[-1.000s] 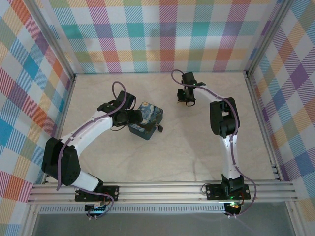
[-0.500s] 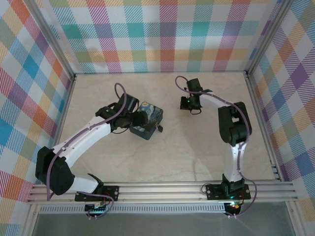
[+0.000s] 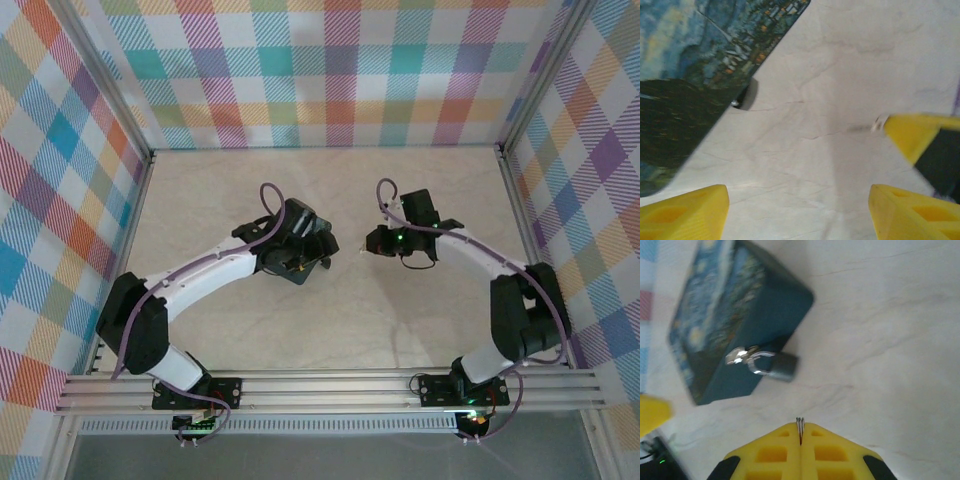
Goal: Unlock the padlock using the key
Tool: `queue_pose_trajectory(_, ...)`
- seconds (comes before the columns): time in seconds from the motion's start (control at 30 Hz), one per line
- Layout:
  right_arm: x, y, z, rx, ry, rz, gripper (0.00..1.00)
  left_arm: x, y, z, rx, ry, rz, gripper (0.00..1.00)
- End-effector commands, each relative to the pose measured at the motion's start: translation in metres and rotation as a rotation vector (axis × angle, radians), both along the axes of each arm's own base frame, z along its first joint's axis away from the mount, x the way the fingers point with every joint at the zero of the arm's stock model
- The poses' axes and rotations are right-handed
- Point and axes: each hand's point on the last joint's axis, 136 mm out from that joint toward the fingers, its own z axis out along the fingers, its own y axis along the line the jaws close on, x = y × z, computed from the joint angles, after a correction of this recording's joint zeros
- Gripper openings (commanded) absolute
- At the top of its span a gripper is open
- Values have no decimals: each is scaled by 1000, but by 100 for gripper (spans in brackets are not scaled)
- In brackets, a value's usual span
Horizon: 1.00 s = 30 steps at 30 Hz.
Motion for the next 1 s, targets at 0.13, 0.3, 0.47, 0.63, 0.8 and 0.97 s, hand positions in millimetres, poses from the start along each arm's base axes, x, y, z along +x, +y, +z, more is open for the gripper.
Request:
queue_pose_trajectory(0.13, -33, 37, 42, 197, -13, 107, 3, 11, -37, 10, -300, 185, 214, 76)
queue_pose_trajectory(0.3, -42, 57, 45, 225, -12, 148, 3, 12, -43, -5, -327, 310, 299, 76)
queue_pose_trajectory(0.47, -42, 70, 46, 242, -22, 159, 3, 14, -38, -9, -337, 339, 353, 76)
queue_pose_trajectory(0.63, -38, 77, 45, 248, -23, 168, 2, 15, -36, -12, -374, 375, 384, 73)
queue_pose_trajectory(0.8, -38, 80, 46, 259, -20, 176, 2, 19, -23, -9, -374, 360, 414, 61)
queue_pose_trajectory(0.97, -39, 79, 46, 259, -21, 173, 2, 20, -4, -9, -332, 329, 429, 38)
